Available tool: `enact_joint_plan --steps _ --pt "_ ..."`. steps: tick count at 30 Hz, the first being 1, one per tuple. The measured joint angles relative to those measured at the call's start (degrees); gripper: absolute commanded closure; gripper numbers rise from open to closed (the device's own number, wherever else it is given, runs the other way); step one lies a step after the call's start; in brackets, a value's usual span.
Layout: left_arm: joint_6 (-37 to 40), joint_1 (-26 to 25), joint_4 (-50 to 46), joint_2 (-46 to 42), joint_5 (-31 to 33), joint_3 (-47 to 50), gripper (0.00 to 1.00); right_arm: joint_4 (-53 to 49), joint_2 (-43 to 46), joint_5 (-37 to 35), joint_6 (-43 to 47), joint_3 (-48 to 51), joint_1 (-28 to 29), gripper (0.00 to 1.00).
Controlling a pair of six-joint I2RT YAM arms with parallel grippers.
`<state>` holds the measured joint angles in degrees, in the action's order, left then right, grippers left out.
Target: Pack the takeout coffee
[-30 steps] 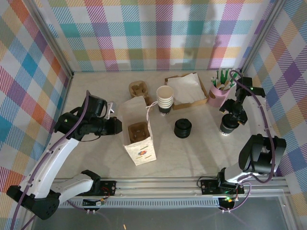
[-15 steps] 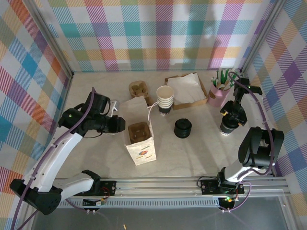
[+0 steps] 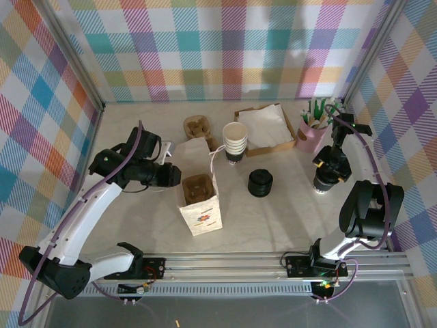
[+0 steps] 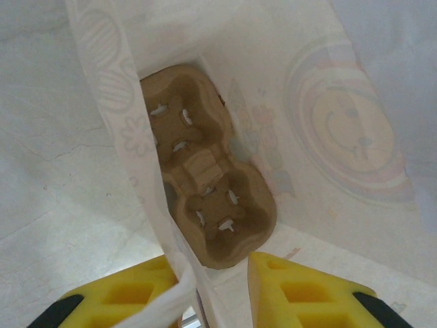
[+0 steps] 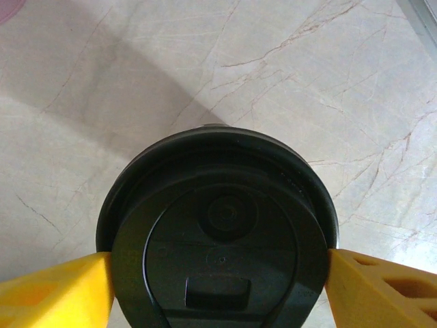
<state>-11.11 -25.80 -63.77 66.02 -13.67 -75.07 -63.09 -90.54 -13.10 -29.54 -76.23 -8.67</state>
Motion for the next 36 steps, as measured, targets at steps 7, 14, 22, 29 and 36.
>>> enact_joint_plan --steps 7,14,22,29,36 --pt "1.8 0.0 -0.1 0.5 0.0 -0.4 0.72 -1.1 0.5 -0.3 0.2 0.1 0.0 0.21" --pt "2.0 0.0 0.0 0.8 -0.3 -0.6 0.72 -0.5 1.5 1.6 0.4 2.4 0.0 0.21" --pt "1.9 0.0 0.0 0.6 -0.4 -0.6 0.73 0.6 2.4 2.6 2.2 3.4 0.0 0.31" --pt "1.7 0.0 -0.2 -0.2 0.0 -0.6 0.74 0.4 5.6 6.6 6.1 6.0 0.1 0.35" --pt "0.9 0.0 0.6 -1.3 1.2 -0.3 0.76 -0.4 10.5 8.6 7.6 9.2 8.1 0.36"
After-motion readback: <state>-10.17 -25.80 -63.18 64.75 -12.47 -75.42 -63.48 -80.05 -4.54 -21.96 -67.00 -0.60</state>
